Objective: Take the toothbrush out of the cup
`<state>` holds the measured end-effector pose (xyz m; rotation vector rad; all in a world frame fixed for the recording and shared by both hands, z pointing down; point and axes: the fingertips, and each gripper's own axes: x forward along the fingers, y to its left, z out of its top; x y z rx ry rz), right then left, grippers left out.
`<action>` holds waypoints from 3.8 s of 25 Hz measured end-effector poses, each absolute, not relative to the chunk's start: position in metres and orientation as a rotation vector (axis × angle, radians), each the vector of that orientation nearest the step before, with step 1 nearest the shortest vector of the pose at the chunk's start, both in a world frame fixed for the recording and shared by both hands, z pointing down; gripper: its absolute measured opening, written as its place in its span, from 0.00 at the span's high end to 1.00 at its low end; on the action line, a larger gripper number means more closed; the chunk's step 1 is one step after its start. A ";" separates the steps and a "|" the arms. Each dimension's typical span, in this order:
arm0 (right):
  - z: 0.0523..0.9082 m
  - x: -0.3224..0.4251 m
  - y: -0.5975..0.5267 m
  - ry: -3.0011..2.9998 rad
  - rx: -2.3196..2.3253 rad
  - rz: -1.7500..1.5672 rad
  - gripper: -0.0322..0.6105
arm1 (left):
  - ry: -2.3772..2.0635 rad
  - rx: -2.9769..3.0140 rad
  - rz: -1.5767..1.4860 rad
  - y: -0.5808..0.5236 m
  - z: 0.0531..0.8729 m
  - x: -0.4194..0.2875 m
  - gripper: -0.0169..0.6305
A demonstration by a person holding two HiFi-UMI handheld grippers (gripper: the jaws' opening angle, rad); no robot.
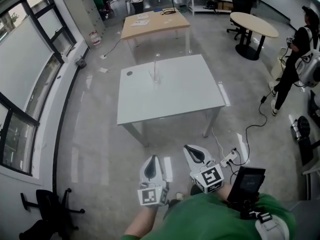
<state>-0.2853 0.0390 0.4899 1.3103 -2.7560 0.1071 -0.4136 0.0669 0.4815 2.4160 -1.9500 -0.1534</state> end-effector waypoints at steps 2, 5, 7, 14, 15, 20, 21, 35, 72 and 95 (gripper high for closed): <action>0.490 -0.284 0.037 -2.740 1.325 0.110 0.95 | -1.916 2.431 -0.147 0.063 0.483 -0.411 0.96; 0.490 -0.277 0.027 -2.720 1.337 0.128 0.95 | -1.896 2.432 -0.146 0.049 0.481 -0.404 0.96; 0.491 -0.282 0.023 -2.712 1.352 0.132 0.95 | -1.877 2.449 -0.146 0.044 0.480 -0.408 0.96; 0.491 -0.283 -0.027 -2.723 1.361 0.131 0.95 | -1.884 2.462 -0.133 -0.011 0.479 -0.412 0.96; 0.490 -0.282 -0.036 -2.728 1.357 0.129 0.95 | -1.885 2.468 -0.133 -0.020 0.479 -0.411 0.96; 0.486 -0.271 -0.084 -2.750 1.333 0.125 0.95 | -1.897 2.471 -0.111 -0.068 0.469 -0.394 0.96; 0.486 -0.269 -0.094 -2.753 1.327 0.125 0.95 | -1.901 2.470 -0.109 -0.078 0.467 -0.391 0.96; 0.506 -0.273 -0.193 -2.767 1.271 0.198 0.95 | -1.986 2.387 -0.099 -0.179 0.470 -0.407 0.96; 0.491 -0.351 -0.386 -2.730 1.378 0.152 0.95 | -2.082 2.350 -0.233 -0.408 0.435 -0.554 0.96; 0.533 -0.309 -0.483 -2.623 1.368 0.293 0.95 | -1.759 2.369 0.335 -0.548 0.574 -0.473 0.79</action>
